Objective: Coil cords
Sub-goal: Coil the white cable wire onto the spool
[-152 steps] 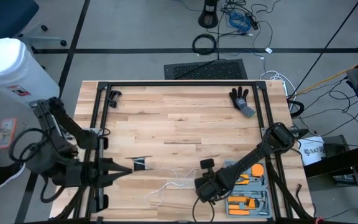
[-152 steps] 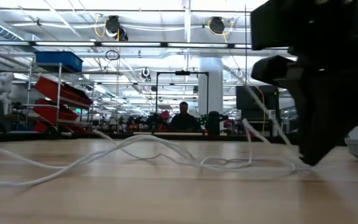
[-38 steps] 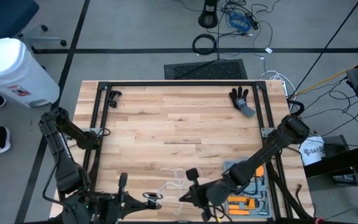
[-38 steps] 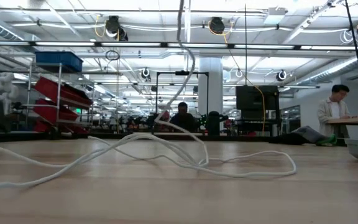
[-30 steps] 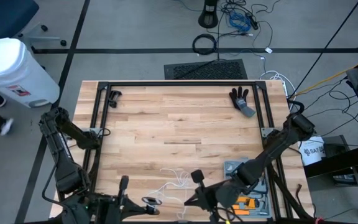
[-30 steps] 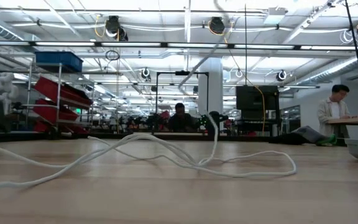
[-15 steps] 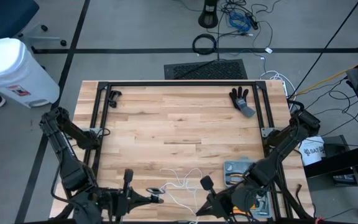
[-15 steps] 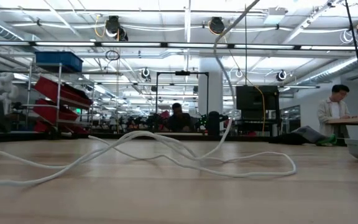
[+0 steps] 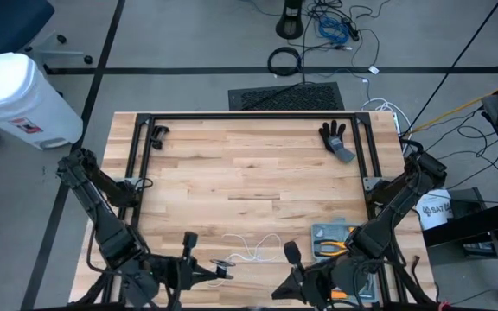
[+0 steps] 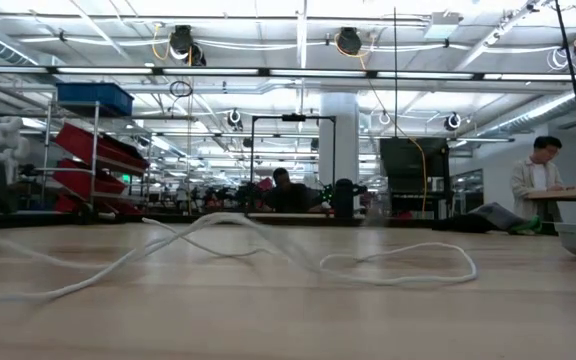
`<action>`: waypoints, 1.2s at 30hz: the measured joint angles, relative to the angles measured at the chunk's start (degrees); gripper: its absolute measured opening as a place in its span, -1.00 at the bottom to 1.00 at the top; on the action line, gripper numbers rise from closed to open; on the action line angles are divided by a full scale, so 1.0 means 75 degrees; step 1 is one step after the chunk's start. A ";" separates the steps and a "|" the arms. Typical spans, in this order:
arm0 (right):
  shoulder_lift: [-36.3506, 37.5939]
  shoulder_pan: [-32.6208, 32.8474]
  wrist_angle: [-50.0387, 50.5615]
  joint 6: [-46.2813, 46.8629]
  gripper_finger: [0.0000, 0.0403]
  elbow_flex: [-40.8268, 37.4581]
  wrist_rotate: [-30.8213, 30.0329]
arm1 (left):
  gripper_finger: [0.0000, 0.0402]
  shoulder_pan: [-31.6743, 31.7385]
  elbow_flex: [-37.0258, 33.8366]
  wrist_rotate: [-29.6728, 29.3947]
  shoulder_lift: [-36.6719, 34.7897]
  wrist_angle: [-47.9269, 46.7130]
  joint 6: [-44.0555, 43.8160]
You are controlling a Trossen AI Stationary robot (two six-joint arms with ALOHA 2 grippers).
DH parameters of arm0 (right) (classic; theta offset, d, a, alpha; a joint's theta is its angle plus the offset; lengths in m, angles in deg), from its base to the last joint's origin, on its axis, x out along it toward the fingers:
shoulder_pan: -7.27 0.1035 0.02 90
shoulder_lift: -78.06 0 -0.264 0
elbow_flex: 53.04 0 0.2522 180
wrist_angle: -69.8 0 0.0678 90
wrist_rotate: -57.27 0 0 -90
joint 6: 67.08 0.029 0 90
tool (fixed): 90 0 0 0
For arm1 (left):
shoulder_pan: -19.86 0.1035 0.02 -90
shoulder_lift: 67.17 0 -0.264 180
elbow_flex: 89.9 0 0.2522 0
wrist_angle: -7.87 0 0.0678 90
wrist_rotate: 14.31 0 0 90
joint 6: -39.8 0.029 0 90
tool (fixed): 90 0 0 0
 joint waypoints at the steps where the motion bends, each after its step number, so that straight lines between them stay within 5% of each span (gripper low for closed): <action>1: -0.0003 -0.0022 -0.0014 -0.0096 -1.00 0.0051 -0.0002 | -0.99 0.0080 -0.0057 0.0137 0.0000 0.0169 0.0006; 10: -0.0221 -0.0226 0.0415 0.0767 -1.00 0.0110 -0.0390 | -0.99 0.0363 -0.0178 0.0419 0.0006 0.0332 0.0332; 17: -0.1762 -0.0703 0.0327 0.1660 -0.83 0.0110 -0.1024 | -0.99 0.0367 -0.0030 0.0282 -0.0013 0.0498 0.0884; 27: -0.3822 -0.1612 -0.2068 0.1695 -0.21 0.0093 -0.1976 | -0.99 0.0014 0.0307 0.0031 -0.0027 0.0460 0.1430; 36: -0.3995 -0.1766 -0.3418 0.1321 -0.27 0.0108 -0.2009 | -0.99 -0.0173 0.0378 -0.0193 -0.0029 0.0493 0.1490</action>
